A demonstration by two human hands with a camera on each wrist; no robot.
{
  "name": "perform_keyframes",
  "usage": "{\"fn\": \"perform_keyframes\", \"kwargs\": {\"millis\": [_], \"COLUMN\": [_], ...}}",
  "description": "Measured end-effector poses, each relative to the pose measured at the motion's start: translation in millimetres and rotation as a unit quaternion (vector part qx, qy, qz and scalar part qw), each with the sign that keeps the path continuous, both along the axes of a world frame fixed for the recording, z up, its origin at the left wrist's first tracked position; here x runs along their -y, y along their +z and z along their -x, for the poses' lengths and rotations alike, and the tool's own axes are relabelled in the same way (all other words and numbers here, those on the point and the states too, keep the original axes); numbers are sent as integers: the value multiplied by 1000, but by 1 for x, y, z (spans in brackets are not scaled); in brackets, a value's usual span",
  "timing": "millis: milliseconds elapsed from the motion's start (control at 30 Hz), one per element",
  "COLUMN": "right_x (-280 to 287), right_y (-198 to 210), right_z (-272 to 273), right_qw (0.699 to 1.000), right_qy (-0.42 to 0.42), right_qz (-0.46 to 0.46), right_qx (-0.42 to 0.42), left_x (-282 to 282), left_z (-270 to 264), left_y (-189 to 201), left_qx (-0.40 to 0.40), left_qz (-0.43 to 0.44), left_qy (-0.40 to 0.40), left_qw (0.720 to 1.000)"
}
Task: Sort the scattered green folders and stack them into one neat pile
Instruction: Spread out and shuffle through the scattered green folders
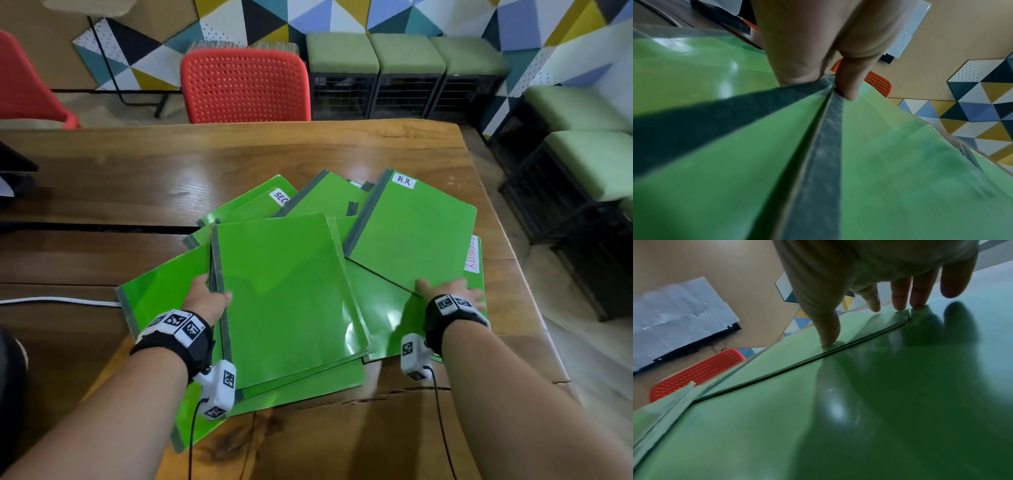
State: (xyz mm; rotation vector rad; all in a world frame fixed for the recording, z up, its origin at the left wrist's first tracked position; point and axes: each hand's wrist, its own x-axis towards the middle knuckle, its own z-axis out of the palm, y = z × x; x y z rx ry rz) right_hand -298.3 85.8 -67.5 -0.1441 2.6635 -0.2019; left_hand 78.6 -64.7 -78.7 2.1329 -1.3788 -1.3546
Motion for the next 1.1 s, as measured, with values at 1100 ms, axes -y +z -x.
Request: {"fn": "perform_keyframes", "kwargs": {"millis": [1100], "right_x": [21], "right_y": [66], "right_z": [-62], "right_qw": [950], "right_qy": [78], "right_qz": [284], "right_qx": [107], "left_x": [-23], "left_z": [-74], "left_y": [21], "left_qx": [22], "left_qz": [-15], "left_qy": [31], "left_qw": [999]}}
